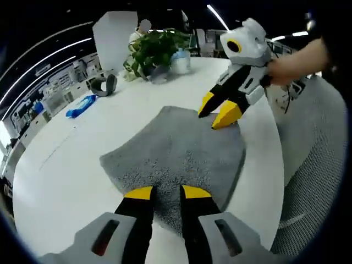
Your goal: Fold the towel on the table until its edges align and the towel forms a compact rectangular stack.
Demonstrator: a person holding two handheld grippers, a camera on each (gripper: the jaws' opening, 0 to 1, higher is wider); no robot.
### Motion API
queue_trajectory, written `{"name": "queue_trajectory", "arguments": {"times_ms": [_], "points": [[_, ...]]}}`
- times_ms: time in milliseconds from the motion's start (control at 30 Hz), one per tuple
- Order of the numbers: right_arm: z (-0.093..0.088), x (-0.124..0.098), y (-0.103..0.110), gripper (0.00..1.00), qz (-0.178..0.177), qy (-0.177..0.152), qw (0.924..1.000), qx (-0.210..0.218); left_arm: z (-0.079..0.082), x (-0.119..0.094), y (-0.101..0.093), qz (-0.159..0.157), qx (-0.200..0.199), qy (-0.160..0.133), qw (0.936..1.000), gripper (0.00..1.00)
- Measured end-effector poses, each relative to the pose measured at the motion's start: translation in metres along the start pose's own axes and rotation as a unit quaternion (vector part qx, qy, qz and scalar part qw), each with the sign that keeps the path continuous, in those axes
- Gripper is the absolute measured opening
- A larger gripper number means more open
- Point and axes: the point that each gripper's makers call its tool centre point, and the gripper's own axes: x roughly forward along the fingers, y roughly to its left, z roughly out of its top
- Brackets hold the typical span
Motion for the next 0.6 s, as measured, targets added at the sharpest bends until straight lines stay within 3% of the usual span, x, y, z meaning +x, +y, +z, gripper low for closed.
{"name": "queue_trajectory", "arguments": {"times_ms": [33,67,100,133,200,267,367,500,600], "points": [[0.009,0.002,-0.003,0.22,-0.013,-0.046,0.9988,-0.001,0.002,-0.002,0.006,0.011,-0.007,-0.015,0.9998,0.18],[0.010,0.002,-0.005,0.22,-0.015,-0.052,0.9983,0.019,0.000,-0.004,0.008,0.016,-0.019,-0.021,0.9995,0.18],[0.007,0.000,-0.006,0.22,-0.007,-0.048,0.9971,0.059,0.000,-0.005,0.006,0.014,-0.022,-0.026,0.9993,0.18],[0.008,0.000,-0.005,0.22,-0.005,-0.048,0.9967,0.065,0.000,-0.006,0.005,0.017,-0.010,-0.028,0.9994,0.17],[0.009,-0.001,-0.005,0.22,-0.001,-0.045,0.9984,0.033,0.001,-0.006,0.004,0.024,0.025,-0.024,0.9991,0.16],[0.010,0.000,-0.004,0.22,-0.004,-0.042,0.9986,0.033,0.000,-0.004,0.002,0.024,0.019,-0.024,0.9992,0.15],[0.009,0.003,-0.005,0.21,-0.009,-0.031,0.9990,0.031,-0.001,-0.002,0.006,0.025,-0.004,-0.023,0.9994,0.14],[0.008,0.009,-0.007,0.20,-0.028,0.027,0.9992,0.004,-0.001,0.001,0.007,0.016,-0.007,-0.018,0.9997,0.12],[0.011,0.016,-0.009,0.19,-0.025,0.050,0.9984,0.005,-0.001,0.005,0.006,-0.003,-0.004,0.012,0.9999,0.11]]}}
